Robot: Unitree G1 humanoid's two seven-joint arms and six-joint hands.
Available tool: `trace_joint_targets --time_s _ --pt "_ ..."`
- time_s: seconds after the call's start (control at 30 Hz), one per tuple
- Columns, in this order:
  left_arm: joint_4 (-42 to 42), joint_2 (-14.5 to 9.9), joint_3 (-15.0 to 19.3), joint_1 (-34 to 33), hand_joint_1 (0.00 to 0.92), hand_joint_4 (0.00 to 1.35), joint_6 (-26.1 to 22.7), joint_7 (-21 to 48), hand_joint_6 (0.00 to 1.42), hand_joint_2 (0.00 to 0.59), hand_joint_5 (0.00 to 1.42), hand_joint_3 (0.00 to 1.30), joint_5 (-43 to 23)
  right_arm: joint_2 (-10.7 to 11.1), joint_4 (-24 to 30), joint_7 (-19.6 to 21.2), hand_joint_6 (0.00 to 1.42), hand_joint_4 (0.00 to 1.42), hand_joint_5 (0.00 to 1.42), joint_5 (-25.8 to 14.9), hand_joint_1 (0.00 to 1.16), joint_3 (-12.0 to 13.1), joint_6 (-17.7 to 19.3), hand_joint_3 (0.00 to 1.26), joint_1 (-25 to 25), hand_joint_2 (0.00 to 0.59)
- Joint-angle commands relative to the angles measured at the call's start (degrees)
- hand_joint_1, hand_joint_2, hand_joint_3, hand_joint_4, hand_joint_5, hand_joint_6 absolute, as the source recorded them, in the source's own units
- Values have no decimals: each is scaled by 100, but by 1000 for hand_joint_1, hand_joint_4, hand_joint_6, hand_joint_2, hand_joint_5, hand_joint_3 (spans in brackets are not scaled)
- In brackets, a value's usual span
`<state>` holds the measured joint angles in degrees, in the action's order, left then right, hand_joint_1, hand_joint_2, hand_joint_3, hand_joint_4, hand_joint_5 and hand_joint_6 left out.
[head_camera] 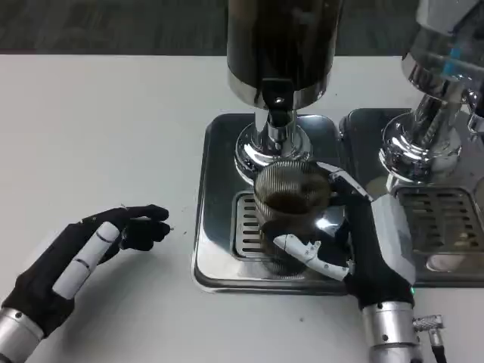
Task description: Grasp the cup under the faucet to collect the drink, then remove the cup.
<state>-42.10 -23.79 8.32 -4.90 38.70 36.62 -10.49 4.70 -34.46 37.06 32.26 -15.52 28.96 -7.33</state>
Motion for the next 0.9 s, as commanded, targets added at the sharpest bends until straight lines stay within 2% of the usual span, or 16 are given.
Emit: trace_joint_targets --time_s 0.03,0.53,0.9 --pt "-51 -14 -8 50 0 420 28 -23 375 244 372 420 71 -7 174 330 1251 753 922 13 743 69 348 599 67 217" --pt "-87 57 -55 -13 0 420 26 -8 375 250 376 407 57 48 771 605 1278 774 951 14 761 303 443 630 509 211" --pt "113 57 -118 2 0 410 188 -29 375 251 369 401 114 116 1551 471 1298 784 974 -7 787 541 363 648 1029 195"
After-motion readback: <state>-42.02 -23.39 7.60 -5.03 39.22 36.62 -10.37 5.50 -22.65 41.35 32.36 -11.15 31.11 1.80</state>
